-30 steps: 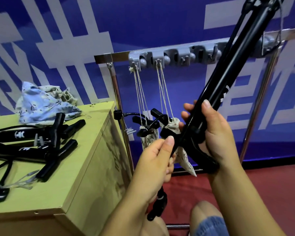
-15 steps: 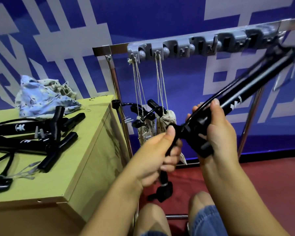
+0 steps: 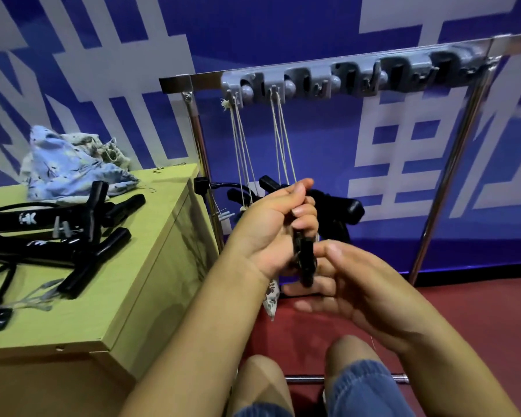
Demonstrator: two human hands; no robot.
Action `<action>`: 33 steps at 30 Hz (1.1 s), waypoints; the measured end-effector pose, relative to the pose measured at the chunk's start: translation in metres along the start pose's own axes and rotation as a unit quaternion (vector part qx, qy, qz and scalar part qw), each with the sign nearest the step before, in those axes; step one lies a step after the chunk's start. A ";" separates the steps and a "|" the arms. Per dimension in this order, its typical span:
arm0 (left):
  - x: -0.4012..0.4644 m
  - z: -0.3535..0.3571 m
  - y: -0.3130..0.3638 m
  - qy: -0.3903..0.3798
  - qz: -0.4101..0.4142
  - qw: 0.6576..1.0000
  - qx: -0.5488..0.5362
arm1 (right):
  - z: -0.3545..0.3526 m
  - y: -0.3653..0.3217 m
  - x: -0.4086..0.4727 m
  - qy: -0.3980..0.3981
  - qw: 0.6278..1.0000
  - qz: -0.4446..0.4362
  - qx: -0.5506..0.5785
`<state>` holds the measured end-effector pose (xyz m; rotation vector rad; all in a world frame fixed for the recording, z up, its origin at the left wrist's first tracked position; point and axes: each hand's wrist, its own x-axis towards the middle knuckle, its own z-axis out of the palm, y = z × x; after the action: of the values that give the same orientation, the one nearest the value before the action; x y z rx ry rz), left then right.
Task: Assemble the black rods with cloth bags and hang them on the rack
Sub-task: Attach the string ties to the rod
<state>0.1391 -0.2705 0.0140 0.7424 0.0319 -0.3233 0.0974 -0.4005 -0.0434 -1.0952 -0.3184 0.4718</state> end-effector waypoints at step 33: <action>0.012 -0.030 0.038 0.000 -0.008 0.957 0.291 | 0.050 0.010 0.067 -0.228 0.940 0.012 0.253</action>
<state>0.1649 -0.2278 0.0152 1.3281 -0.0605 -0.3524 0.1292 -0.3241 -0.0304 -0.4781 -0.5539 0.7822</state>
